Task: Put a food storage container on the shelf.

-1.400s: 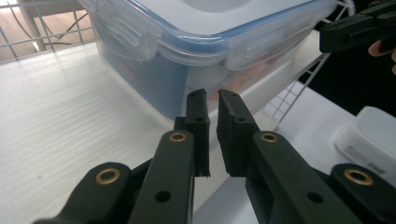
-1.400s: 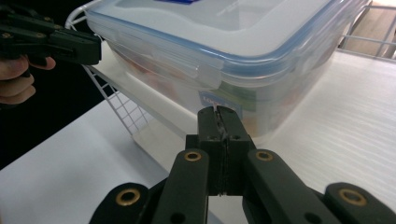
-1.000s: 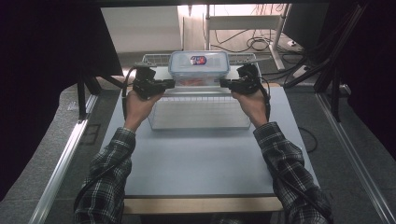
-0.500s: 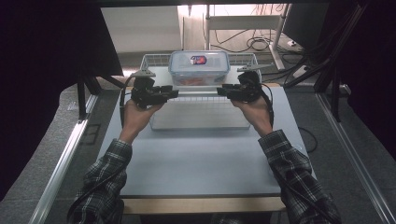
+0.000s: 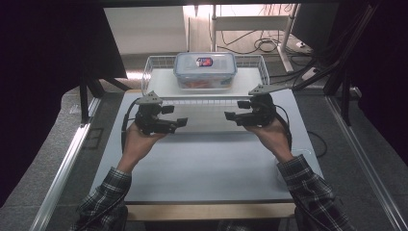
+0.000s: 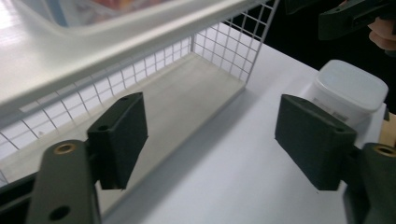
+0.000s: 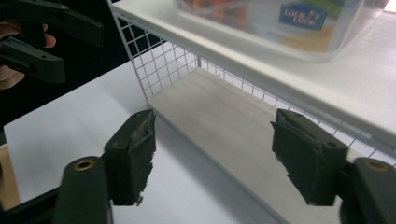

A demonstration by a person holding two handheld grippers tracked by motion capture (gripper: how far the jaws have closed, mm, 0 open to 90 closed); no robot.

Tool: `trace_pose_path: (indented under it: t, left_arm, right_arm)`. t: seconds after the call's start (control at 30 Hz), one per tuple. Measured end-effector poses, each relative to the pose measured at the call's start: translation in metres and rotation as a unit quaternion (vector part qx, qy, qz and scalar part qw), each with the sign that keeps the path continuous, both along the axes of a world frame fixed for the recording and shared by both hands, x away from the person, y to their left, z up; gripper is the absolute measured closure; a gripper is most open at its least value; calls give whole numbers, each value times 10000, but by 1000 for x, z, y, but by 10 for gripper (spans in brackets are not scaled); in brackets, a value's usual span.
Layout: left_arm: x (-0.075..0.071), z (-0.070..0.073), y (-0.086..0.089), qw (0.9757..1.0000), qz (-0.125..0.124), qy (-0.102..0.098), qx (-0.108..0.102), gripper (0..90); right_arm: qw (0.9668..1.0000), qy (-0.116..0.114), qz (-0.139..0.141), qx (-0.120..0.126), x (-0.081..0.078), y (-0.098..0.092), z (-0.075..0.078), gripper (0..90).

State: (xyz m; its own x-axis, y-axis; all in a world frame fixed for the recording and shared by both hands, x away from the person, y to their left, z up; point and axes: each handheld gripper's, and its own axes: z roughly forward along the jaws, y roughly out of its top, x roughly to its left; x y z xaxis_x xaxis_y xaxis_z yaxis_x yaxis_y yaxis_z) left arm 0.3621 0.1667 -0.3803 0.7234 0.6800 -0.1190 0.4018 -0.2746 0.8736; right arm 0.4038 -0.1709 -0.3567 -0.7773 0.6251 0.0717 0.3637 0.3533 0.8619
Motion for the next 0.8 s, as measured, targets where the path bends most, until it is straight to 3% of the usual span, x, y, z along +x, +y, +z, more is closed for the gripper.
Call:
trace_pose_path:
  t: [0.33, 0.47, 0.57, 0.8]
  left_arm:
    - [-30, -19, 0, 10000, -19, -26, 93, 114]
    - [-42, -29, 2, 9998, 65, -26, 206, 79]
    - [-51, -36, 4, 9998, 104, 8, 179, 61]
    - [-68, -52, 6, 9992, 188, 4, 356, 37]
  right_arm:
    - [10000, 14, 6, -52, -25, -15, -20, 124]
    - [9999, -10, -2, -137, -36, -21, -28, 74]
    - [9998, 1, -26, -186, -43, -27, -34, 50]
    - [9999, -15, -142, -26, -59, -43, -47, 18]
